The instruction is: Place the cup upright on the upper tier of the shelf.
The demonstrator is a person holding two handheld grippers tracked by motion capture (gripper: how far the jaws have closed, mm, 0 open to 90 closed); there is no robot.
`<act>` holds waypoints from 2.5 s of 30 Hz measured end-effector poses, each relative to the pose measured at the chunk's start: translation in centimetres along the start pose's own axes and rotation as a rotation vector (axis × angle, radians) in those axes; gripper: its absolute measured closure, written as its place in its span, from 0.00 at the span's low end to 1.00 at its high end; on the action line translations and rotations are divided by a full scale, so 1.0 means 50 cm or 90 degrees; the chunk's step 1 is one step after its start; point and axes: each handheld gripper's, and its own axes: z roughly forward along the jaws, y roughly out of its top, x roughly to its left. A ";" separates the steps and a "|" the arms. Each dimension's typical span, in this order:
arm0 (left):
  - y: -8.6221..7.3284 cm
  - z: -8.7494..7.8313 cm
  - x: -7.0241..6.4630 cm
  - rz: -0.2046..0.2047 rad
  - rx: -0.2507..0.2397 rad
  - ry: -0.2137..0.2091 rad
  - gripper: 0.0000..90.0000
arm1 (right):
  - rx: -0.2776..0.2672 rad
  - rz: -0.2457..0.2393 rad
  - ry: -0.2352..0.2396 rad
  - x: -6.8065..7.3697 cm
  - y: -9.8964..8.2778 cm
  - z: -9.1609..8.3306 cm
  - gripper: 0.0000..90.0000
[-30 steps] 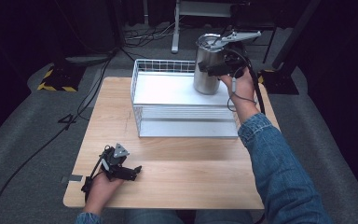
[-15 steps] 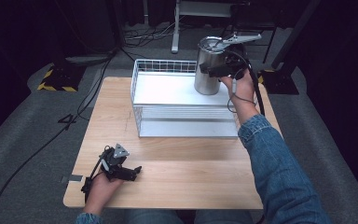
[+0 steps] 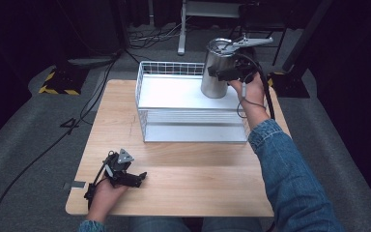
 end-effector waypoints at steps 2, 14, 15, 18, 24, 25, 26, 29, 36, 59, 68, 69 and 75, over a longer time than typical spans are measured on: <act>0.000 0.000 -0.001 -0.004 -0.001 -0.001 0.01 | -0.001 0.000 0.000 -0.001 0.000 0.000 0.04; 0.001 0.001 0.000 0.001 -0.001 0.001 0.01 | -0.069 0.000 0.002 0.002 -0.003 -0.020 0.00; 0.001 0.001 0.000 0.001 -0.001 0.001 0.01 | -0.069 0.000 0.002 0.002 -0.003 -0.020 0.00; 0.000 0.001 0.000 -0.003 -0.001 0.000 0.01 | -0.065 -0.010 -0.005 0.004 -0.008 -0.032 0.00; 0.000 0.000 0.000 0.000 0.001 0.001 0.01 | -0.060 -0.007 0.001 0.004 -0.018 -0.057 0.00; 0.001 0.000 0.000 0.001 0.000 0.002 0.01 | -0.060 -0.008 0.001 0.004 -0.020 -0.061 0.00; 0.001 0.000 0.000 0.001 0.000 0.002 0.01 | -0.060 -0.008 0.001 0.004 -0.020 -0.061 0.00; 0.001 0.000 0.000 0.002 0.001 0.002 0.01 | -0.056 -0.009 0.006 0.008 -0.027 -0.080 0.00; 0.000 0.000 0.000 0.000 0.001 0.001 0.01 | -0.059 -0.025 0.022 0.024 -0.037 -0.115 0.01; 0.002 0.001 0.000 0.001 -0.001 0.006 0.01 | -0.056 -0.062 0.051 0.066 -0.142 -0.249 0.03; 0.002 0.002 0.000 -0.001 0.000 0.006 0.01 | -0.050 -0.047 0.057 0.063 -0.199 -0.270 0.09; 0.002 0.002 0.000 -0.001 0.000 0.006 0.01 | -0.050 -0.047 0.057 0.063 -0.199 -0.270 0.09; 0.002 0.002 0.000 -0.001 -0.001 0.007 0.01 | -0.009 -0.032 0.042 0.054 -0.258 -0.273 0.10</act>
